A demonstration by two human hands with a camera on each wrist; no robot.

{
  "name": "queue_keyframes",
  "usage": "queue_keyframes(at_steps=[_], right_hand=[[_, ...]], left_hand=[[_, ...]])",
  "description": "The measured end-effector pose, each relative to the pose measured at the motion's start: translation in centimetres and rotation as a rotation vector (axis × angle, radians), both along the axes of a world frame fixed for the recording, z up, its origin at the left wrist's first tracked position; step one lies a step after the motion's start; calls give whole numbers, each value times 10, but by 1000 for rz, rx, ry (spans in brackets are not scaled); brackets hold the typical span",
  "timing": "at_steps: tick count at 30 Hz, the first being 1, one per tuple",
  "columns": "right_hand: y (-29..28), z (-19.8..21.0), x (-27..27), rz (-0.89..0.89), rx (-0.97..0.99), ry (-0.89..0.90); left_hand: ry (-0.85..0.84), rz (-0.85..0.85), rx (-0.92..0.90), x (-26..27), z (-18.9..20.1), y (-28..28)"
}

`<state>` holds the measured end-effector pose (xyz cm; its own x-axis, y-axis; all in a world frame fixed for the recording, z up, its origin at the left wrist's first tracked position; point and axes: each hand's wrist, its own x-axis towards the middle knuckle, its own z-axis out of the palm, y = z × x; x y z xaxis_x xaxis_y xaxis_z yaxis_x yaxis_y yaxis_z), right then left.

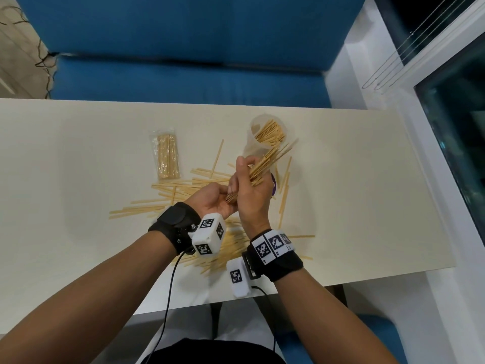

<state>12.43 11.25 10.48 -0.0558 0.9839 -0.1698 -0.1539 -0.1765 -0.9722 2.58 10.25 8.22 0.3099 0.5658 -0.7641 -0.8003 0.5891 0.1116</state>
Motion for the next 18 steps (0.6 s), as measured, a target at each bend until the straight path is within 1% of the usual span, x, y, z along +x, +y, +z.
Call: queue_keyframes(at_steps=[3, 5, 7, 10, 14, 16, 18], right_hand=[[-1, -4, -3, 31, -5, -60], [-1, -2, -5, 26, 7, -101], [2, -2, -6, 22, 39, -99], [9, -8, -4, -16, 39, -103], [11, -16, 1, 44, 51, -182], [10, -15, 4, 61, 77, -216], [11, -18, 7, 69, 92, -251]], left_hand=[[-6, 22, -30, -1, 1, -1], [-15, 8, -29, 0, 0, -2], [-21, 18, -22, 3, 1, -3], [-16, -26, -22, 6, 1, -3], [-3, -46, -14, 4, -5, 1], [-14, -52, -29, 4, -2, 3], [-14, -36, -55, 3, -8, 4]])
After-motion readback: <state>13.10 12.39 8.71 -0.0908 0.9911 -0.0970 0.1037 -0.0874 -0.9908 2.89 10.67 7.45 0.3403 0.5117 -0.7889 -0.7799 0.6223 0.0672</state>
